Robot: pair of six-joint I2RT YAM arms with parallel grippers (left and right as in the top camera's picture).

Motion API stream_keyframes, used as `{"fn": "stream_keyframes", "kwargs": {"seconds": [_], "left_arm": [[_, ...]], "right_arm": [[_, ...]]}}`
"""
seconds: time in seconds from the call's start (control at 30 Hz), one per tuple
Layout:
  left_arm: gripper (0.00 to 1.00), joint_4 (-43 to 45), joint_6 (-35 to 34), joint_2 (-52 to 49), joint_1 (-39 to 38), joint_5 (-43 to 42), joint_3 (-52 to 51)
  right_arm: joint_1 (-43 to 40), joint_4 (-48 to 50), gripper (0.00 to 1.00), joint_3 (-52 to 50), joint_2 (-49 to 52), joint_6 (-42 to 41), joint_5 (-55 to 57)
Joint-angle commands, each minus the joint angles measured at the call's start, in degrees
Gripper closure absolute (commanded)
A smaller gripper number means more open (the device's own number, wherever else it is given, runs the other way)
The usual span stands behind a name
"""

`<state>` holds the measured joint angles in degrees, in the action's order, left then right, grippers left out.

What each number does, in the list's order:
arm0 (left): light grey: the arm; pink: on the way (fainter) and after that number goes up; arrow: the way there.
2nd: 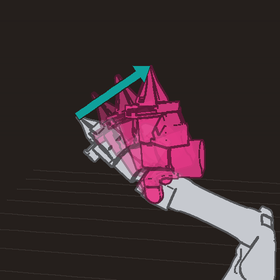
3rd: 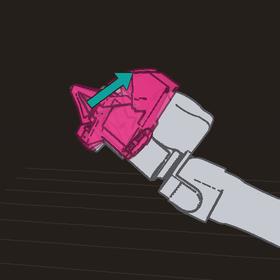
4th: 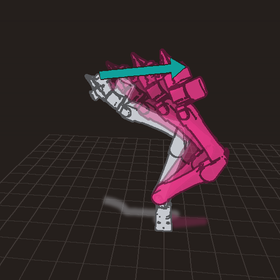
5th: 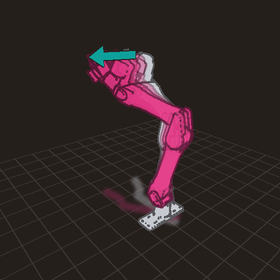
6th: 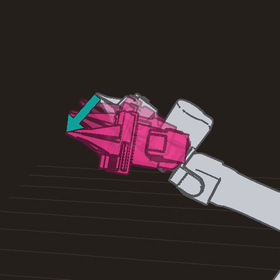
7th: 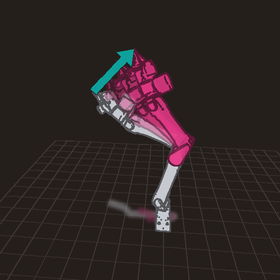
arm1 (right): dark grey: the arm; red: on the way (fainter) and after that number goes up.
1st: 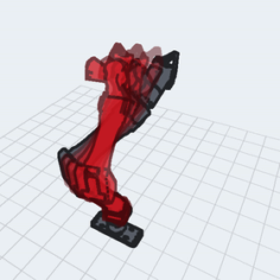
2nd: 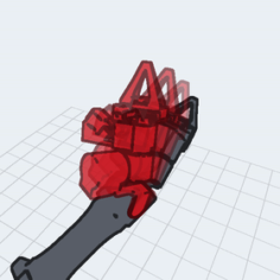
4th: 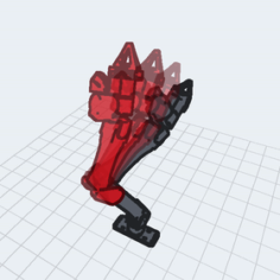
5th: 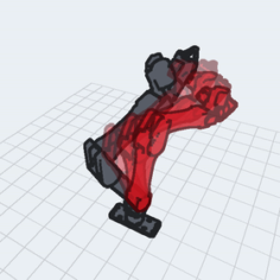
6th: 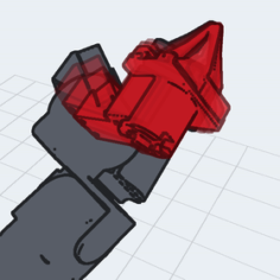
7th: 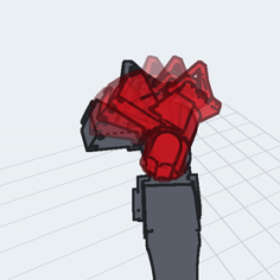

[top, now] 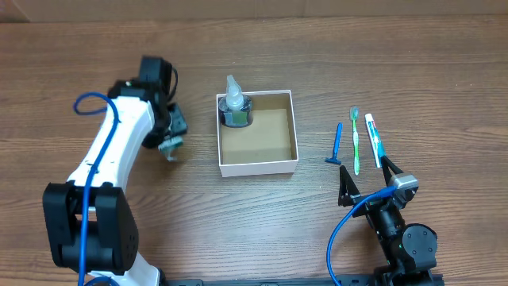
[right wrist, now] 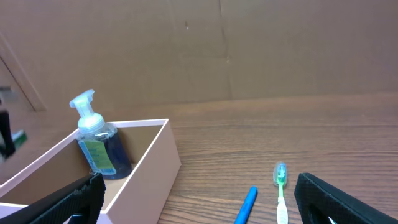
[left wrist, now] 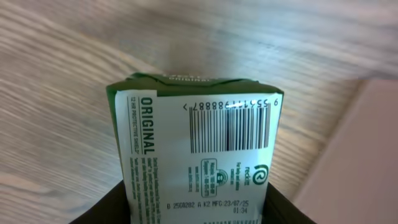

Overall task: Pack container
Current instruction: 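Carry the soap bar box over the box with the left gripper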

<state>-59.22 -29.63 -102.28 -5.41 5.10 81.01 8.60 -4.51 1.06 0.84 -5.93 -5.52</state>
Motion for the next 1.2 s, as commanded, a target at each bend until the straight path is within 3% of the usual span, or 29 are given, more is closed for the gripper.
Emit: {"fn": "stream_keyframes", "kwargs": {"seconds": [0.0, 0.3, 0.6, 1.17], "left_arm": [[0.56, -5.29, 0.94, 0.09, -2.73, 0.81, 10.29], [0.55, -11.47, 0.46, 0.09, -13.57, -1.84, 24.57], [0.51, -11.41, -5.79, -0.48, -22.45, -1.53, 24.85], [0.49, -11.47, -8.52, -5.95, -26.03, -1.66, 22.51]], "right_arm": [[-0.37, 0.26, 0.00, -0.59, -0.61, 0.35, 0.31], [-0.37, 0.26, 0.00, -0.59, -0.61, 0.35, 0.31], [-0.37, 0.26, 0.00, -0.59, -0.61, 0.35, 0.31], [-0.37, 0.26, 0.00, -0.59, -0.61, 0.35, 0.31]]}}
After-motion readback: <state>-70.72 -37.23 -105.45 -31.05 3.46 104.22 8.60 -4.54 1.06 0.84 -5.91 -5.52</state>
